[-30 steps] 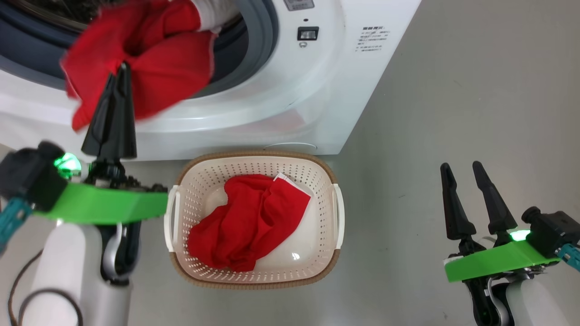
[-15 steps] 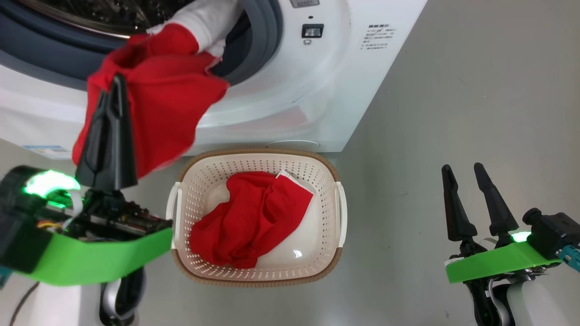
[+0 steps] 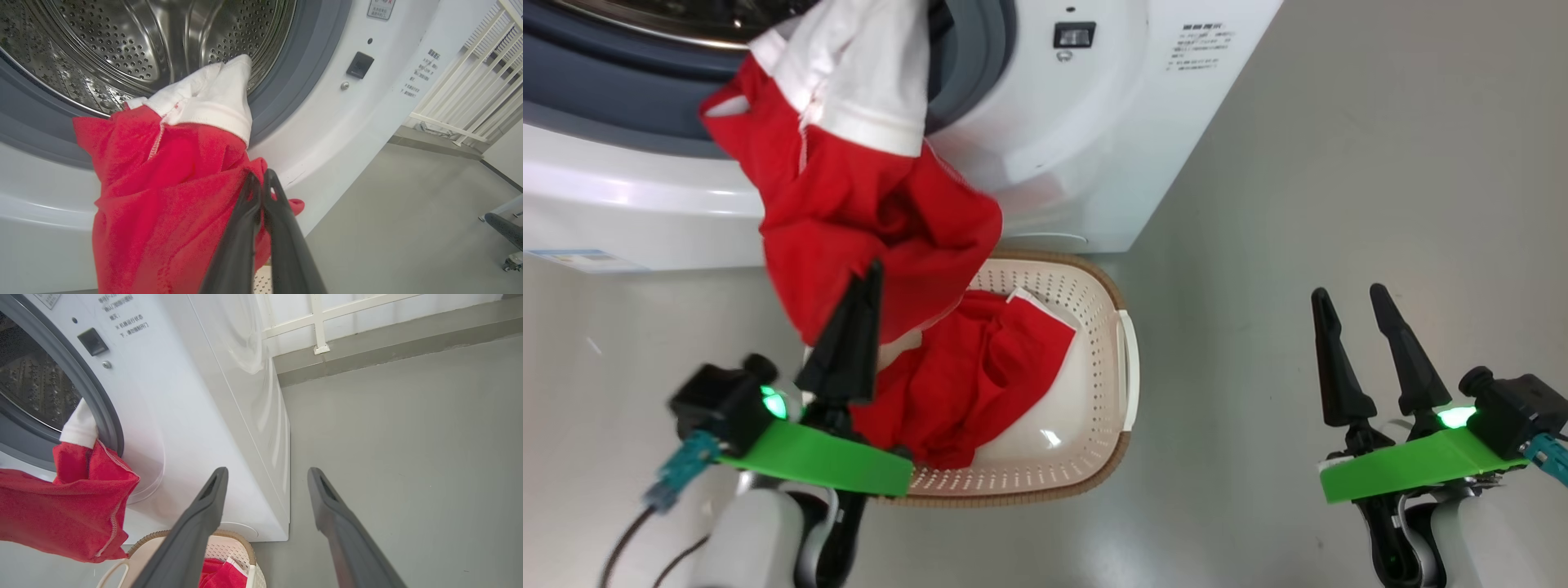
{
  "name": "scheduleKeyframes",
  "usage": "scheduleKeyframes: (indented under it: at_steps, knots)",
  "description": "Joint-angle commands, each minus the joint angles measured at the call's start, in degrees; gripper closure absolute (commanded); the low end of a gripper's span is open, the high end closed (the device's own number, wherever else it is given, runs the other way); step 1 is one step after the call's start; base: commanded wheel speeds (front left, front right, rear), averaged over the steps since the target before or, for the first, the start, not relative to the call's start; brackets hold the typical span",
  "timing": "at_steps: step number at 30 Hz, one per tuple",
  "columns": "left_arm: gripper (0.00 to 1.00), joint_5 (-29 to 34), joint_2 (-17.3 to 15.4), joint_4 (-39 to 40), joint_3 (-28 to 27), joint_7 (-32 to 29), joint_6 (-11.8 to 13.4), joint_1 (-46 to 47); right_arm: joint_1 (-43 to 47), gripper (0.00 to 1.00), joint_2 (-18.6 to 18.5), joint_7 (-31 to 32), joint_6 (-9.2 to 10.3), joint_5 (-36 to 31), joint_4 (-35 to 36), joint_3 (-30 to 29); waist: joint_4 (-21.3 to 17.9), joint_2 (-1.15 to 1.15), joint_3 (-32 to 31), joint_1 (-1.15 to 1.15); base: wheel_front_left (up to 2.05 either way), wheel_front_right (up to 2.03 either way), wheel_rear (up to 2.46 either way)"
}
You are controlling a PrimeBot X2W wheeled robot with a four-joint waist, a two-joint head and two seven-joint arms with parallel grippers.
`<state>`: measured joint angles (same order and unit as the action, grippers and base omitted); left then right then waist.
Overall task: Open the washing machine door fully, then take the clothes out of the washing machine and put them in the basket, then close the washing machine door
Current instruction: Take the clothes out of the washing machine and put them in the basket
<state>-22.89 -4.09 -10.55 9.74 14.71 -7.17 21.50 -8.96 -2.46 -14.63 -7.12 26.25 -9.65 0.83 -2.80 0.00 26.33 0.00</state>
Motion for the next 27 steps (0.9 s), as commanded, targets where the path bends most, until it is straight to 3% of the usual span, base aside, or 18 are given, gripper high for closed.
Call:
scheduleKeyframes:
  at_steps: [1,16,20,22,24,25,26,27]
  knots:
    - [1.0,-0.23,-1.29,-0.37,-0.98,0.29,-0.32,0.59,-0.71,0.0,-0.42,-0.37,-0.36,0.34,1.45,1.5,-0.62,0.0,1.03,0.0,0.0,0.0,0.0]
    - [1.0,-0.82,-3.36,-25.15,4.79,0.29,-0.32,12.73,-3.31,0.0,-0.42,-0.37,-0.36,1.68,2.59,2.18,-2.64,0.0,7.63,0.0,0.0,0.0,0.0]
    - [0.95,-1.25,-3.62,-29.77,5.05,0.29,-0.32,16.73,-4.03,0.0,-0.42,-0.37,-0.36,1.82,2.73,2.54,-3.06,0.0,8.87,0.0,0.0,0.0,0.0]
    - [0.85,-1.44,-3.84,-31.8,5.18,0.29,-0.32,18.49,-4.29,0.0,-0.42,-0.37,-0.36,1.84,2.77,2.67,-3.21,0.0,9.27,0.0,0.0,0.0,0.0]
    - [0.68,-1.73,-4.03,-33.41,5.28,0.29,-0.32,20.02,-4.51,0.0,-0.42,-0.37,-0.36,1.87,2.78,2.79,-3.38,0.0,9.62,0.0,0.0,0.0,0.0]
    - [0.21,-2.04,-4.31,-34.66,5.37,0.29,-0.32,21.26,-4.71,0.0,-0.42,-0.37,-0.36,1.9,2.75,2.89,-3.53,0.0,9.87,0.0,0.0,0.0,0.0]
    - [0.0,-2.17,-4.42,-35.06,5.4,0.29,-0.32,21.74,-4.79,0.0,-0.42,-0.37,-0.36,1.91,2.73,2.91,-3.58,0.0,9.92,0.0,0.0,0.0,0.0]
    - [0.0,-2.29,-4.48,-35.36,5.39,0.29,-0.32,22.08,-4.83,0.0,-0.42,-0.37,-0.36,1.91,2.7,2.9,-3.59,0.0,9.92,0.0,0.0,0.0,0.0]
